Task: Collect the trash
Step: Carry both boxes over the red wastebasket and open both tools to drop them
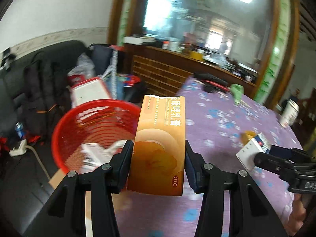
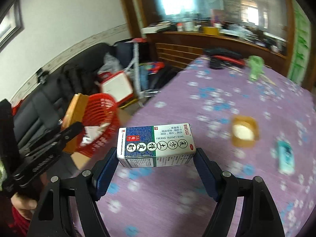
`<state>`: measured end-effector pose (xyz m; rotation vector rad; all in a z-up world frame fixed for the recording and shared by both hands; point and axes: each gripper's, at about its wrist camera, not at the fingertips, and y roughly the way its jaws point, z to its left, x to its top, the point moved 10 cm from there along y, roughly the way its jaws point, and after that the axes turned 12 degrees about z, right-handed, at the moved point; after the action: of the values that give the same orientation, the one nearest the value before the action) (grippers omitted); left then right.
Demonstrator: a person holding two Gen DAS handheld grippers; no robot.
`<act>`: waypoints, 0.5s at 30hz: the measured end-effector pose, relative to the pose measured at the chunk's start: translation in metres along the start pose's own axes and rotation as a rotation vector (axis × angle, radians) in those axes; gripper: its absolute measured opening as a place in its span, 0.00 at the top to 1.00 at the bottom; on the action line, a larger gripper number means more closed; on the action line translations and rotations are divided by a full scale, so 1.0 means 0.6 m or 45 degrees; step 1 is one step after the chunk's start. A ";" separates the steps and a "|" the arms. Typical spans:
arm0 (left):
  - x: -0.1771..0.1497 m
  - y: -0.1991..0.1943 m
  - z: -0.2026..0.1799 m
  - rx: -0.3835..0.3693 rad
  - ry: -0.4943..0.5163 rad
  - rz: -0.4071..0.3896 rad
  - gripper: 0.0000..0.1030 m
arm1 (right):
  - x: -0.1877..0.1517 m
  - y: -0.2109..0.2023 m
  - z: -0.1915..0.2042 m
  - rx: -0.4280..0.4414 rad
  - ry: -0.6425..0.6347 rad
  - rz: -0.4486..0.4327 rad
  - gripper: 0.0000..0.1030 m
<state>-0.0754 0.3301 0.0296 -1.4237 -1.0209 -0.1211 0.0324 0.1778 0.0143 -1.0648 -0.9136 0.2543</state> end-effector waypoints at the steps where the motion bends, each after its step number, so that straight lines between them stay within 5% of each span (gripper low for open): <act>1: 0.002 0.002 0.015 0.010 -0.016 0.002 0.54 | 0.008 0.007 0.014 0.006 -0.015 0.005 0.21; 6: 0.010 0.016 0.107 0.069 -0.117 0.014 0.54 | 0.055 0.051 0.092 0.074 -0.069 0.038 0.21; 15: 0.024 0.032 0.173 0.121 -0.187 0.005 0.54 | 0.113 0.123 0.177 0.199 -0.067 0.090 0.20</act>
<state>-0.1073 0.4291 0.0056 -1.3626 -1.1298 0.0354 0.0125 0.3224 0.0059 -0.9503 -0.8891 0.4077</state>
